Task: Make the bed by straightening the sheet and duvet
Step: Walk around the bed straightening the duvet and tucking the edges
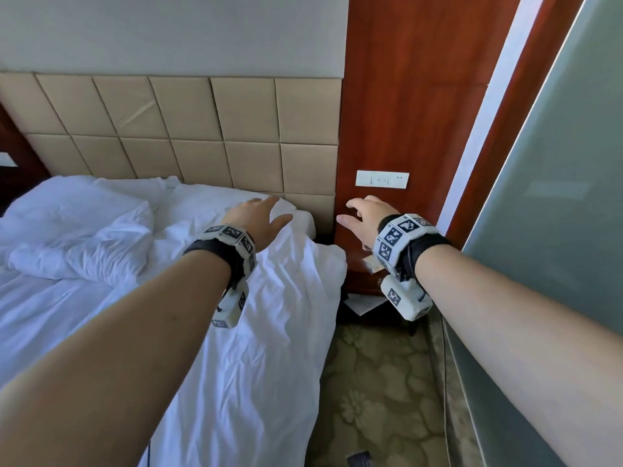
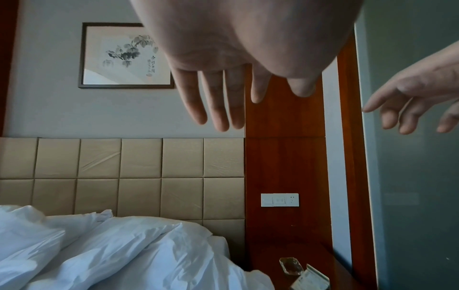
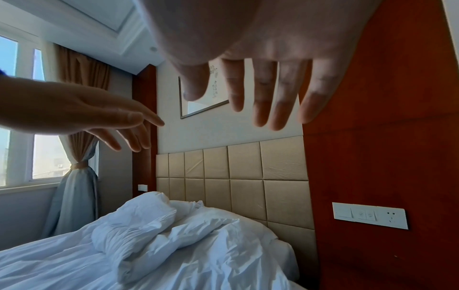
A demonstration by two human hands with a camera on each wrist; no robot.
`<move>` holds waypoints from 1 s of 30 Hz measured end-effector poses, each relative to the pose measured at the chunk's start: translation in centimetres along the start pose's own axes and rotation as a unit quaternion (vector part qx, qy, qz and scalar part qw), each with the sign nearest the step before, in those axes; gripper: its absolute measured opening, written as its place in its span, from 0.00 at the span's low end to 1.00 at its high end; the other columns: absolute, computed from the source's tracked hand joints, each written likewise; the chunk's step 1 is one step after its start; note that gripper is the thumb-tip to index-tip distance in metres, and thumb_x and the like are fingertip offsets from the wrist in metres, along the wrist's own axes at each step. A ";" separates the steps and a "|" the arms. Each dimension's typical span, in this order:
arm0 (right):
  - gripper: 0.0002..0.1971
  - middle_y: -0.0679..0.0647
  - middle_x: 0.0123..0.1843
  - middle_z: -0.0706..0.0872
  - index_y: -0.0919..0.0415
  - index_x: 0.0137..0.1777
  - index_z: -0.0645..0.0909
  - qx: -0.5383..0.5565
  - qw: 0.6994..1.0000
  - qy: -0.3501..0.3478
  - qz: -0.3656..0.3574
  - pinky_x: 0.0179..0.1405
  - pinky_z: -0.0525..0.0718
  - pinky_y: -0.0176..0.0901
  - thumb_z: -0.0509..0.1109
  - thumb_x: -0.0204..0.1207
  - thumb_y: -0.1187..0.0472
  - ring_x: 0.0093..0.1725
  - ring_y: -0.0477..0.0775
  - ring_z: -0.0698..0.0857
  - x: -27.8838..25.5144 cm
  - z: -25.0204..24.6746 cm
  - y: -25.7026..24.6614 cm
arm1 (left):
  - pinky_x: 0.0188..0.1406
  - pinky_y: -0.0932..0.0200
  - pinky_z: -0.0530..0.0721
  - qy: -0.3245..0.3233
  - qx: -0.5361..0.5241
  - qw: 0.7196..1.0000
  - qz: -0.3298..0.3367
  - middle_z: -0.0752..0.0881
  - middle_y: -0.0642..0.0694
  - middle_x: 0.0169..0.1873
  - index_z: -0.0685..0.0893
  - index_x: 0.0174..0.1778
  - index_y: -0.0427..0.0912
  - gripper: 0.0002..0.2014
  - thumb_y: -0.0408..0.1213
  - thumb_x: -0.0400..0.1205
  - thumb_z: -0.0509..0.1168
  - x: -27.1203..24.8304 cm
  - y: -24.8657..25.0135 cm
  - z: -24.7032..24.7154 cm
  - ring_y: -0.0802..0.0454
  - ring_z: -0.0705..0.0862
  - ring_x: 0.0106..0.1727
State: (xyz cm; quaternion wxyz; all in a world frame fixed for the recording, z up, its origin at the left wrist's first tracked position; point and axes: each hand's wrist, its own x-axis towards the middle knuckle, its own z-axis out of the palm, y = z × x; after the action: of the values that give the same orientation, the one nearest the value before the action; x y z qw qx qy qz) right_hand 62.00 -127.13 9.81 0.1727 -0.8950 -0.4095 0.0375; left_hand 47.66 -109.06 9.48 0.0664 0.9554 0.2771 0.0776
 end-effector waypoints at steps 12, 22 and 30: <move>0.28 0.54 0.72 0.74 0.55 0.75 0.69 -0.009 1.000 -0.028 0.001 0.64 0.77 0.49 0.58 0.80 0.40 0.68 0.55 0.77 26.2 0.0 7.8 | 0.63 0.49 0.74 -0.001 -0.037 0.999 -0.032 0.77 0.44 0.69 0.66 0.78 0.49 0.28 0.58 0.84 0.54 25.3 -0.3 4.0 0.43 0.74 0.70; 0.28 0.56 0.72 0.74 0.55 0.75 0.70 -0.021 0.999 -0.036 0.012 0.66 0.75 0.51 0.58 0.80 0.40 0.69 0.58 0.76 47.3 2.5 10.0 | 0.67 0.43 0.75 -0.029 -0.031 0.998 -0.045 0.75 0.45 0.71 0.65 0.78 0.53 0.29 0.61 0.82 0.53 46.7 -6.3 7.9 0.41 0.74 0.71; 0.29 0.59 0.72 0.75 0.57 0.75 0.70 0.022 0.989 -0.147 0.021 0.69 0.73 0.51 0.58 0.80 0.40 0.69 0.60 0.75 59.7 13.5 13.4 | 0.66 0.46 0.73 -0.119 0.015 0.990 -0.069 0.72 0.44 0.73 0.64 0.79 0.49 0.29 0.59 0.84 0.51 55.2 -11.0 16.9 0.42 0.69 0.74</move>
State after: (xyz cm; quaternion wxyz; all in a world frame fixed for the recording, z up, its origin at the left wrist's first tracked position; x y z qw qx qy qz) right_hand 108.34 -86.88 -2.99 0.1298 -0.8843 -0.4102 0.1814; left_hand 91.17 -71.44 -2.78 0.0897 0.9373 0.3335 -0.0458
